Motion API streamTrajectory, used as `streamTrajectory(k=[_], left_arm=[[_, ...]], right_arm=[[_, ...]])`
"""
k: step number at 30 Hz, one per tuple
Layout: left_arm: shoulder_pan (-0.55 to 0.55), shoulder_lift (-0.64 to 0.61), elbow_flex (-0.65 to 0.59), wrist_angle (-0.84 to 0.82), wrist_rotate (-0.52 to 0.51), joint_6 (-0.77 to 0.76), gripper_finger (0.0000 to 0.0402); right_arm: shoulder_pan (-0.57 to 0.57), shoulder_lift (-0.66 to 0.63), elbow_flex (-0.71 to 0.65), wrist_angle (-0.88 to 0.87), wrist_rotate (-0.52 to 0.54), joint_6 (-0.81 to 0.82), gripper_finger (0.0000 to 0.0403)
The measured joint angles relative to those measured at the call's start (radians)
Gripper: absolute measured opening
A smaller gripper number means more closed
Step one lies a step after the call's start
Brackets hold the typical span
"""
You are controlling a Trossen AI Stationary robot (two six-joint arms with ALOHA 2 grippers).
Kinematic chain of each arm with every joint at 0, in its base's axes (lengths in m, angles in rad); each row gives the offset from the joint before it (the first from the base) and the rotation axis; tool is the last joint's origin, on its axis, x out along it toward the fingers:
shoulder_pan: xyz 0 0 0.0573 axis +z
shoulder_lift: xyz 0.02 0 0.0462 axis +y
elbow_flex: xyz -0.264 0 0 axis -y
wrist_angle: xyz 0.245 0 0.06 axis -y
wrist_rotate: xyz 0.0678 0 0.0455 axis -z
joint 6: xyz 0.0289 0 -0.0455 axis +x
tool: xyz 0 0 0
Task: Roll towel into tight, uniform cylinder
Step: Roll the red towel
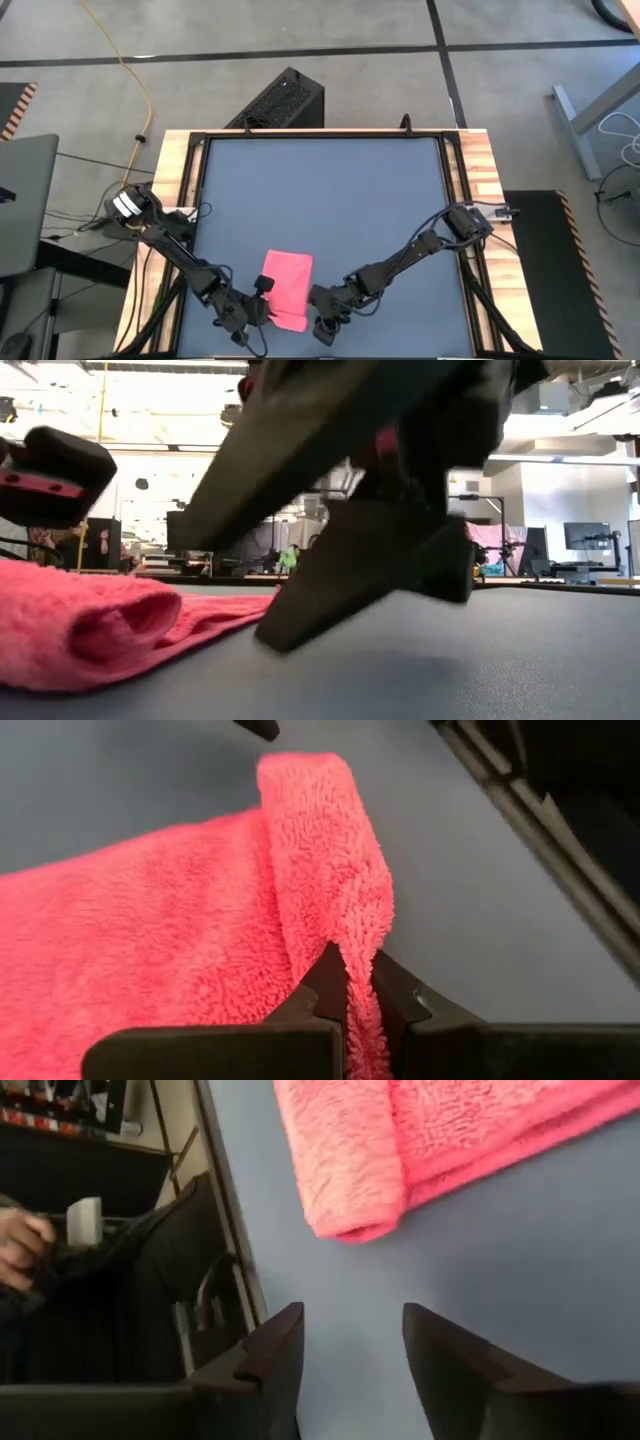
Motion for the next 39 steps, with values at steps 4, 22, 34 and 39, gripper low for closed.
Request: streamTrajectory(k=[4,22,34,39], left_arm=[[-0.003,-0.019,0.0,-0.064,-0.014,-0.092,0.0],[-0.015,-0.022,0.0,-0.079,-0.113,-0.178,0.0],[-0.033,-0.024,-0.054,0.008,-0.193,-0.248,0.0],[-0.035,-0.024,-0.054,0.012,-0.198,-0.252,0.0]], right_arm=[[0.041,-0.041,0.0,-0.019,0.154,-0.137,0.0209],[0.14,-0.032,0.0,0.027,0.612,-1.049,0.0194],[0.143,0.052,-0.001,0.146,0.704,-1.362,0.0194],[0.132,0.054,0.001,0.164,0.704,-1.31,0.0194]])
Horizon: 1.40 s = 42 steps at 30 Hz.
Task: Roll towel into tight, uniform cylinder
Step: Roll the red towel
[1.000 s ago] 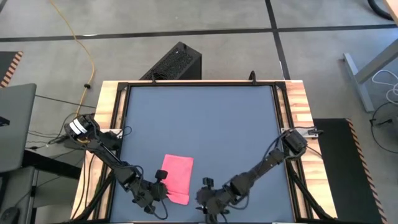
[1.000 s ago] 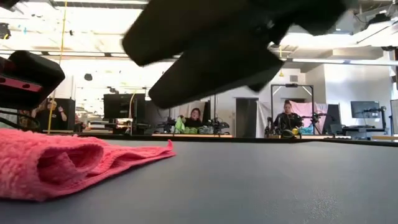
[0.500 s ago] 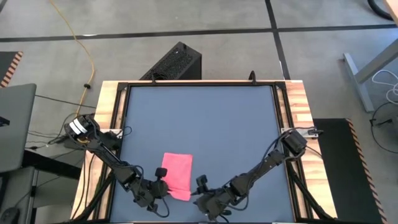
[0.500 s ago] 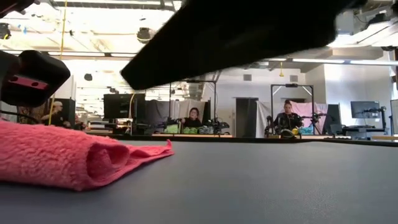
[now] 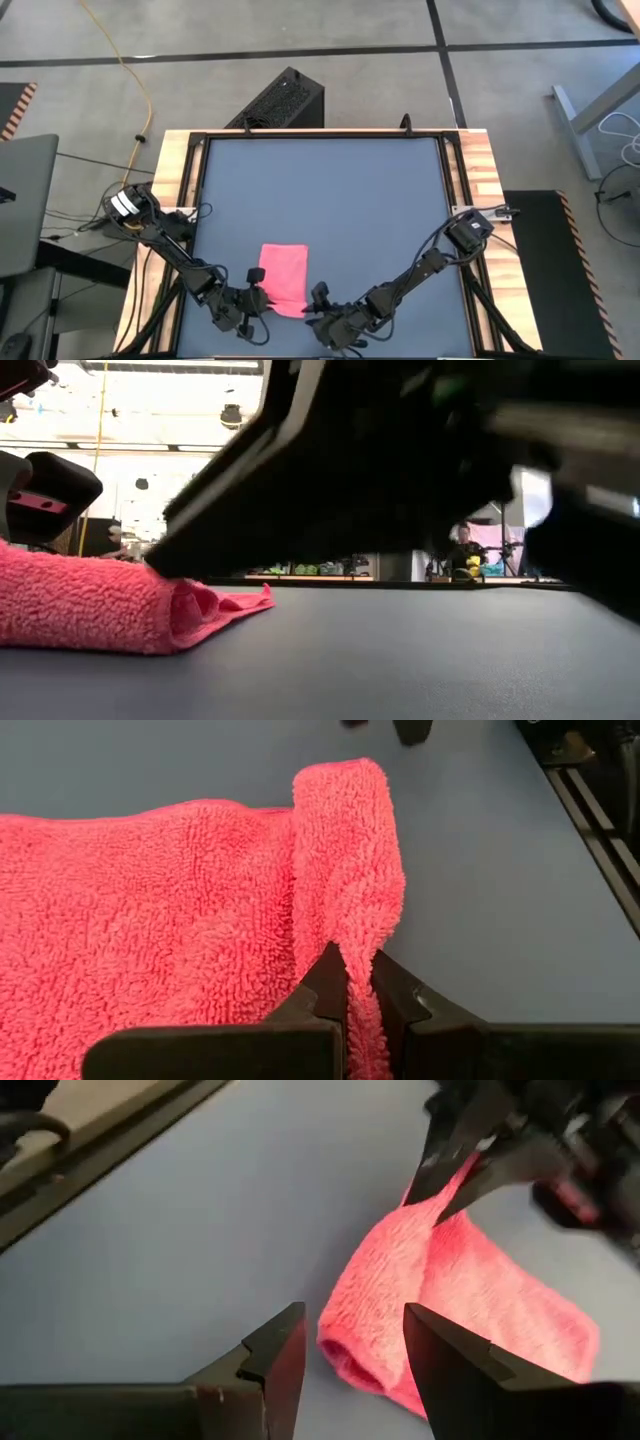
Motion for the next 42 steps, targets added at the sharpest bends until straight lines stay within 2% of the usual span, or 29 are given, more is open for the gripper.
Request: streamTrajectory(k=[10,14,18,24,27,30,35,39,42], left_arm=[[-0.005,0.0,0.0,0.0,-0.048,-0.026,0.0],[-0.022,0.0,0.0,0.006,-0.076,-0.03,0.0],[-0.044,0.0,0.0,0.009,-0.097,-0.053,0.0],[-0.073,0.0,0.0,0.009,-0.107,-0.095,0.0],[-0.09,0.0,0.0,0.013,-0.106,-0.111,0.0],[-0.111,0.0,0.0,0.021,-0.107,-0.127,0.0],[-0.148,0.0,0.0,0.019,-0.134,-0.19,0.0],[-0.161,0.0,0.001,-0.056,-0.14,-0.318,0.0],[-0.16,0.0,0.001,-0.161,-0.136,-0.44,0.0]], right_arm=[[-0.041,0.046,0.0,0.062,-0.034,0.053,0.0192],[-0.048,0.076,0.0,0.076,-0.035,0.081,0.0176],[-0.048,0.076,0.0,0.08,-0.005,0.086,0.0132],[-0.051,0.073,0.028,0.079,-0.006,0.12,0.0023],[-0.062,0.072,0.057,0.081,-0.042,0.221,0.002],[-0.098,0.071,0.089,0.016,-0.119,0.445,0.0024],[-0.195,0.074,0.109,-0.033,-0.357,0.737,0.0019],[-0.228,0.075,0.109,-0.05,-0.472,0.867,0.0021],[-0.234,0.075,0.11,-0.066,-0.519,0.954,0.0022]])
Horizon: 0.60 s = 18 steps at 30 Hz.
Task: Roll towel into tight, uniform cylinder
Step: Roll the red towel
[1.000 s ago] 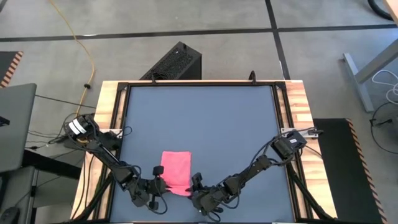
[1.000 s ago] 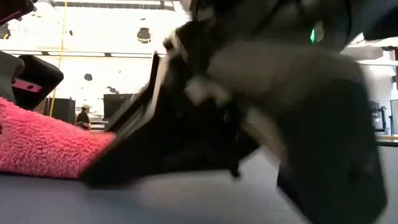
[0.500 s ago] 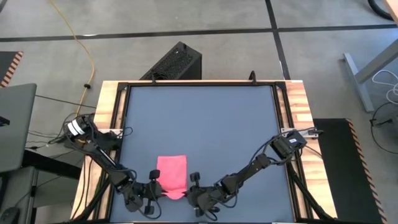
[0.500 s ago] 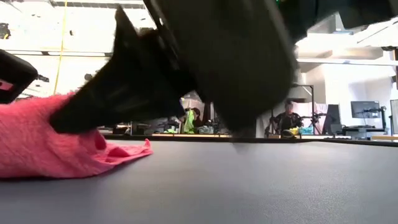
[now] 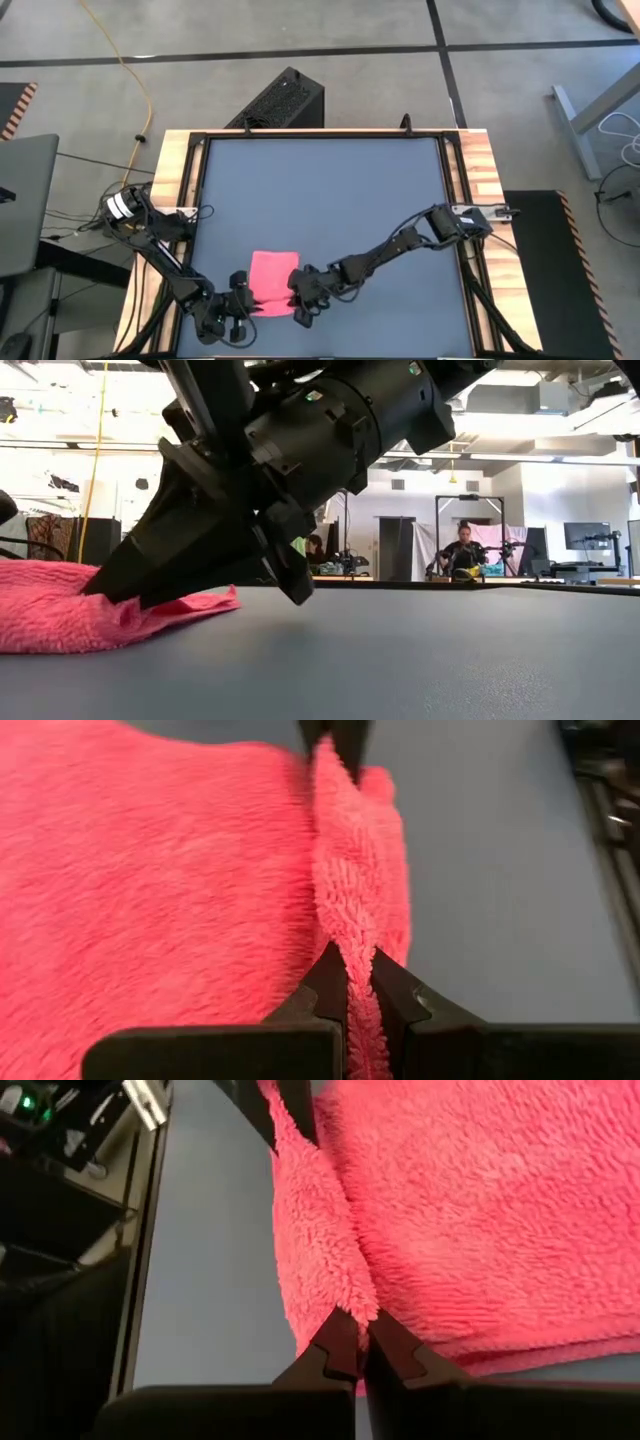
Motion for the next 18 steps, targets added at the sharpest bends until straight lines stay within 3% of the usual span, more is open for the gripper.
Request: streamTrajectory(k=[9,18], left_arm=[[0.013,0.0,0.0,-0.054,0.004,0.004,0.005],[0.041,-0.009,0.015,-0.044,0.007,0.23,0.0107]], right_arm=[[0.001,0.0,0.001,-0.051,-0.003,0.116,0.0022],[0.014,0.0,0.0,-0.071,0.038,0.14,0.0022]])
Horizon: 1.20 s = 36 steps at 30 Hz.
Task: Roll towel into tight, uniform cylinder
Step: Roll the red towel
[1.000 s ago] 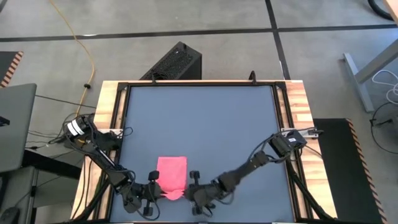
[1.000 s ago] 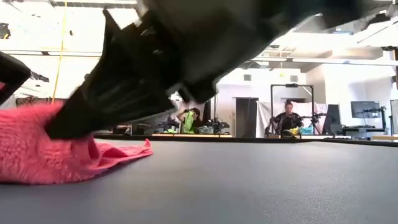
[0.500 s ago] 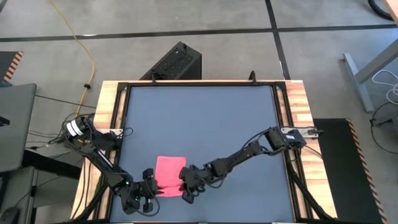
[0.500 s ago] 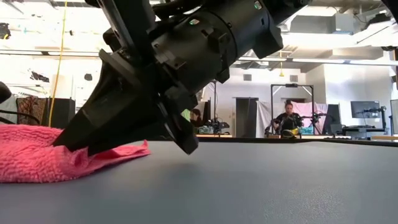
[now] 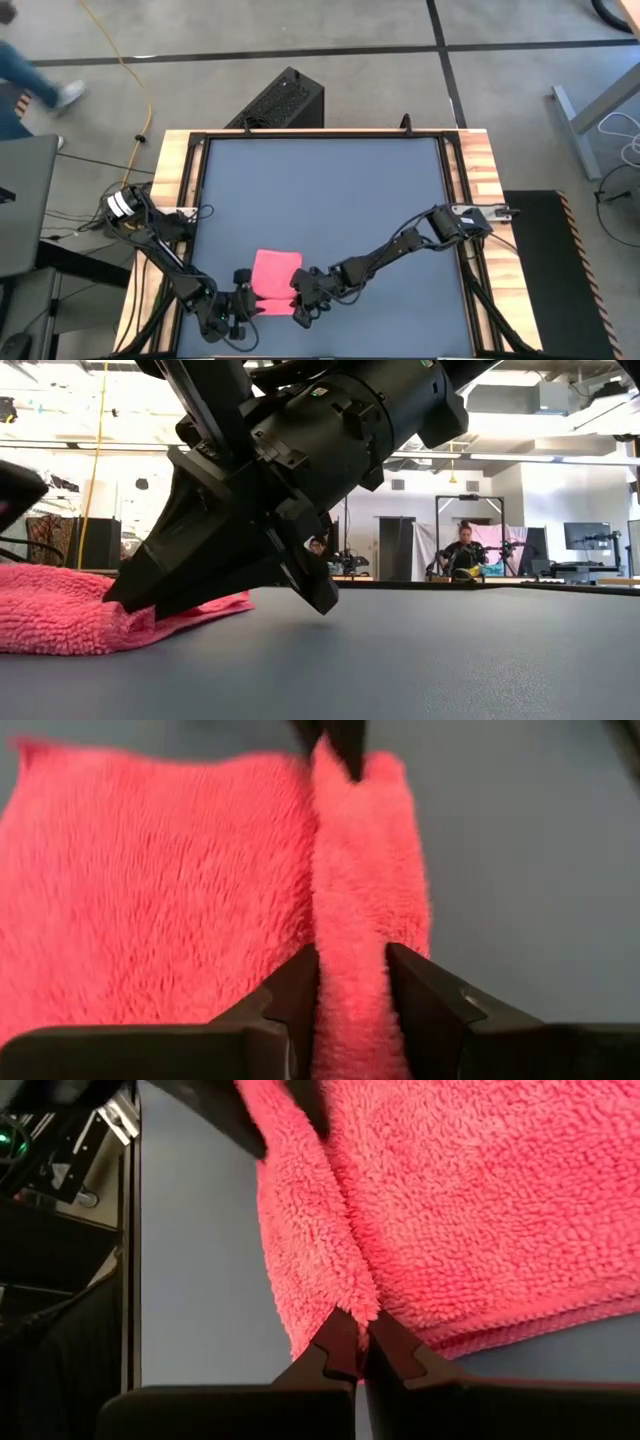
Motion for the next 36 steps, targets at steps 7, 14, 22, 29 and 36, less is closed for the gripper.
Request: streamTrajectory(k=[7,14,22,29,36], left_arm=[[0.0,-0.097,0.03,-0.076,0.017,0.111,0.0108],[-0.002,-0.229,0.03,-0.308,0.075,0.036,0.0108],[-0.106,-0.331,0.019,-0.286,-0.205,0.101,0.0108],[-0.124,-0.211,-0.101,0.086,-0.264,0.196,0.0096],[-0.03,-0.037,-0.124,0.314,-0.201,0.279,0.0056]], right_arm=[[0.009,0.0,-0.004,-0.012,0.036,0.027,0.0022],[0.012,0.0,-0.005,-0.012,0.054,0.053,0.0022],[0.017,0.0,-0.006,-0.014,0.108,0.116,0.0022],[0.017,0.001,-0.006,-0.014,0.112,0.154,0.0022],[0.017,0.001,-0.006,-0.014,0.113,0.167,0.0023]])
